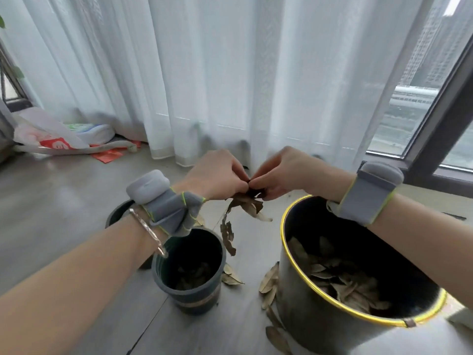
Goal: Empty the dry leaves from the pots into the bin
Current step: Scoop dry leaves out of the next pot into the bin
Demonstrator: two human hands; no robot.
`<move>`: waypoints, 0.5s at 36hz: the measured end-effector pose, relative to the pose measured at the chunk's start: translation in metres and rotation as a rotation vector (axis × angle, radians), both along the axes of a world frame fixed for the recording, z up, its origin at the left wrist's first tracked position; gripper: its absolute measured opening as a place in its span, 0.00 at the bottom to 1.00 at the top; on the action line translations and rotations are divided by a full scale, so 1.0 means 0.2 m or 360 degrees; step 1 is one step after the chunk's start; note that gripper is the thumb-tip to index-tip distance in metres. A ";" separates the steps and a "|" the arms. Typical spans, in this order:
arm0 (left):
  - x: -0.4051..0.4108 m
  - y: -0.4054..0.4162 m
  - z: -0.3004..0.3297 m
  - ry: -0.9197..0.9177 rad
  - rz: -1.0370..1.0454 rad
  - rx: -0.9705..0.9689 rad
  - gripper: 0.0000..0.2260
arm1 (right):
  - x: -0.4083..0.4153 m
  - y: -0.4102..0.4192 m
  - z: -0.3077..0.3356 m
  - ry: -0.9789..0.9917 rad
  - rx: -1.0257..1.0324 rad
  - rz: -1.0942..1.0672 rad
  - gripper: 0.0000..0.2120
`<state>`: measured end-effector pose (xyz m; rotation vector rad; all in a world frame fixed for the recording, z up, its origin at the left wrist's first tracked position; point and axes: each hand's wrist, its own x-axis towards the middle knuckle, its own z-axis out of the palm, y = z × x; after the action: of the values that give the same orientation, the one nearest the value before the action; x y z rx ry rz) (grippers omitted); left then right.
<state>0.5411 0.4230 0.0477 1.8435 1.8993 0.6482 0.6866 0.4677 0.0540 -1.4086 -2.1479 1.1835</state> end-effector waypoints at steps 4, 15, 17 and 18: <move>0.18 0.05 0.04 -0.0069 -0.0126 0.0110 0.06 | 0.21 -0.02 0.08 -0.0138 0.0183 -0.0102 0.05; 0.65 0.14 -0.20 0.0079 -0.0452 -0.0131 0.09 | 0.66 -0.03 -0.17 -0.0288 -0.0165 -0.0313 0.07; 0.70 0.15 -0.28 0.0146 -0.0508 -0.0221 0.09 | 0.71 -0.04 -0.25 -0.0234 -0.0368 -0.0353 0.09; 0.72 0.15 -0.32 0.0176 -0.0529 -0.0264 0.10 | 0.73 -0.04 -0.29 -0.0205 -0.0455 -0.0371 0.09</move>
<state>0.6857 0.4536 -0.0161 2.0544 1.6009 0.2755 0.8318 0.4595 -0.0047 -1.8453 -1.8810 1.3807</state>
